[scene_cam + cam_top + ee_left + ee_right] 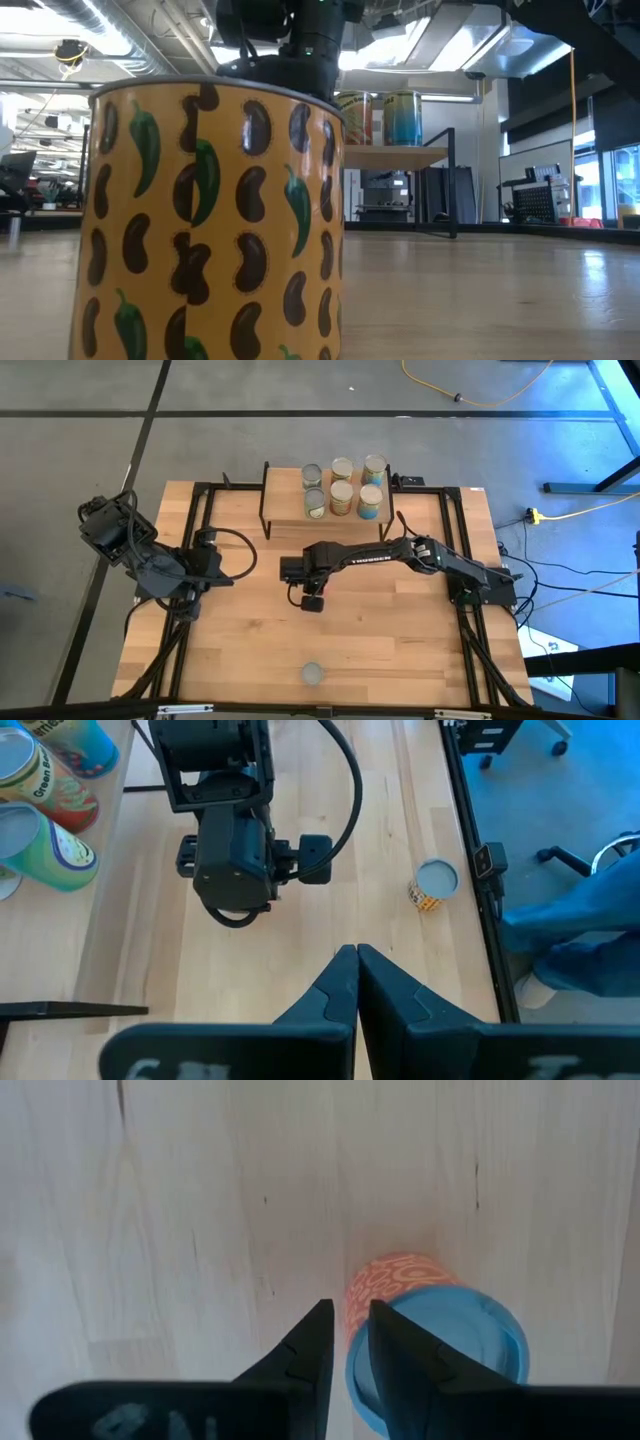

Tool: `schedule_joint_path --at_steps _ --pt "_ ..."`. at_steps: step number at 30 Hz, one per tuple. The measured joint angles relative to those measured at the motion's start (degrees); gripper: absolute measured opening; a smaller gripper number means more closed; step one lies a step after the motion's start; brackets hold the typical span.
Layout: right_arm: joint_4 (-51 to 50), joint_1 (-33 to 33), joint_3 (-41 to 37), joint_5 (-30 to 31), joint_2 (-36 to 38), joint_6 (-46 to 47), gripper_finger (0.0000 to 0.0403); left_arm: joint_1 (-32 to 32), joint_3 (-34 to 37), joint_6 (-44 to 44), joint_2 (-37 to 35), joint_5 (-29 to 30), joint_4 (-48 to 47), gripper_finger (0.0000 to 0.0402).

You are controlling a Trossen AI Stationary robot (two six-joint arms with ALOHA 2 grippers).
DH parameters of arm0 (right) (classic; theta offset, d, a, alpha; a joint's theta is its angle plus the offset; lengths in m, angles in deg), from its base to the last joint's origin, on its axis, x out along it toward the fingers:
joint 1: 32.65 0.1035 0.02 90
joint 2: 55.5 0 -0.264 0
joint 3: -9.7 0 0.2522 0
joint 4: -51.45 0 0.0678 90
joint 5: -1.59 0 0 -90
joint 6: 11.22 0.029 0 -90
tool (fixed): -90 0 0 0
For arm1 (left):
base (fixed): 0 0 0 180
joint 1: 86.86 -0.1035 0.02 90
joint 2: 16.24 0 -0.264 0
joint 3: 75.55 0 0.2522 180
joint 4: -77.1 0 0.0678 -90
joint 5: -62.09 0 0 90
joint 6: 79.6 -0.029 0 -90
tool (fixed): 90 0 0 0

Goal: Pick and place cans onto a shelf
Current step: Move the small canned oranges the shelf

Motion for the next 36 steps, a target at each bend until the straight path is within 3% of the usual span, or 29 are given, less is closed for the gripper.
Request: schedule_joint_path --at_steps 22,26,36 --pt "-3.98 0.22 0.07 -0.41 2.03 -2.14 0.0069 0.0 -0.02 0.04 0.0 -0.11 0.0 0.0" --pt "-3.37 0.01 -1.25 -3.44 2.14 -3.9 0.0069 -0.01 -0.02 0.04 0.0 -0.13 0.0 0.0" --pt "-2.75 -0.68 -6.78 -2.44 2.31 -4.94 0.0069 0.0 -0.02 0.07 0.0 -0.28 0.0 0.0"
